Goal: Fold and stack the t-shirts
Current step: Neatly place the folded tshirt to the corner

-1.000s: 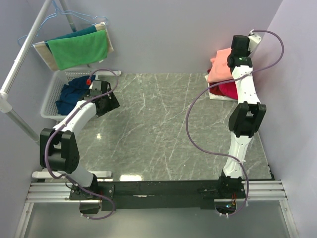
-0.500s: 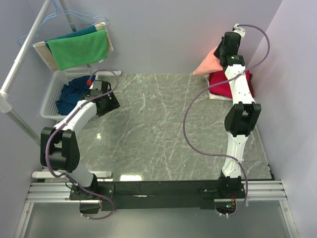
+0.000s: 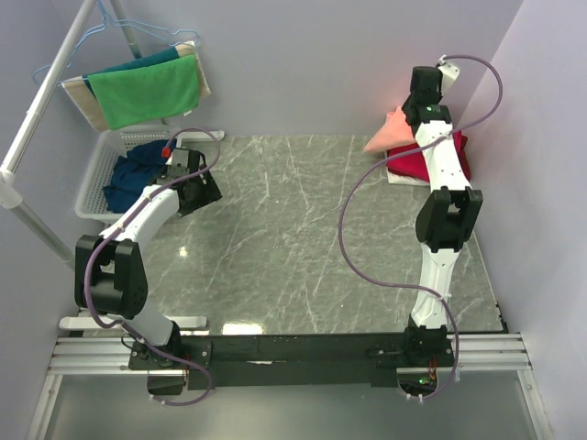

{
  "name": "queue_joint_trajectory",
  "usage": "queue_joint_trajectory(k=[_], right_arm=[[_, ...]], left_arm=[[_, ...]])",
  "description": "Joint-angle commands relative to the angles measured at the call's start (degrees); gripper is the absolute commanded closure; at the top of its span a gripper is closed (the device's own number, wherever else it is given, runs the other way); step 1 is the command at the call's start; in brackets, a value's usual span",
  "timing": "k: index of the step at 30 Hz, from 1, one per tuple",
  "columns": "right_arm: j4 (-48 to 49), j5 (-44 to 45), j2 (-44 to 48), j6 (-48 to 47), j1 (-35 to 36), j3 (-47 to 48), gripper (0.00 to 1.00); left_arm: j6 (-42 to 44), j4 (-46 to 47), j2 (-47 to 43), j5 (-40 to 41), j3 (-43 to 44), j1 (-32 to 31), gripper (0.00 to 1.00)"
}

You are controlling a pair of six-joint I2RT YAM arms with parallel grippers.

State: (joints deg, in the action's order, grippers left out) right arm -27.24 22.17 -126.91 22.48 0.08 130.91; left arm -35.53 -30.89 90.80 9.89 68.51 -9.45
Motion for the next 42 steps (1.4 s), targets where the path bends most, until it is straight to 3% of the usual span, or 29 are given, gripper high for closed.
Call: queue_joint_trajectory(k=[1, 15, 20, 28, 40, 41, 42], right_arm=[[1.23, 11.56, 3.25, 3.09, -0.69, -0.39, 1.0], [-3.51, 27.21, 1.15, 9.6, -1.83, 0.83, 1.0], [-5.8, 26.96, -2.11, 8.81, -3.24, 3.82, 1.0], [-3.34, 25.12, -2.72, 6.79, -6.05, -3.2, 1.0], [-6.33, 24.05, -8.7, 5.21, -10.27, 1.63, 1.0], [-5.46, 24.49, -8.62, 4.07, -10.18, 0.93, 0.99], [-3.36, 24.06, -7.83, 3.28, -10.18, -0.03, 0.92]], left_arm=[[1.16, 0.31, -1.51, 0.48, 1.98, 0.22, 0.17], [0.2, 0.05, -2.12, 0.31, 1.19, 0.22, 0.18], [-0.15, -0.31, -2.39, 0.48, 1.01, 0.22, 0.17], [-1.03, -0.48, -1.95, 0.04, 1.1, 0.22, 0.18], [-2.18, -0.83, -0.45, -0.31, 2.68, -0.3, 0.18], [-2.18, -0.92, -0.37, -0.22, 2.85, -0.39, 0.18], [-2.26, -1.01, -0.28, -0.22, 3.2, -0.48, 0.18]])
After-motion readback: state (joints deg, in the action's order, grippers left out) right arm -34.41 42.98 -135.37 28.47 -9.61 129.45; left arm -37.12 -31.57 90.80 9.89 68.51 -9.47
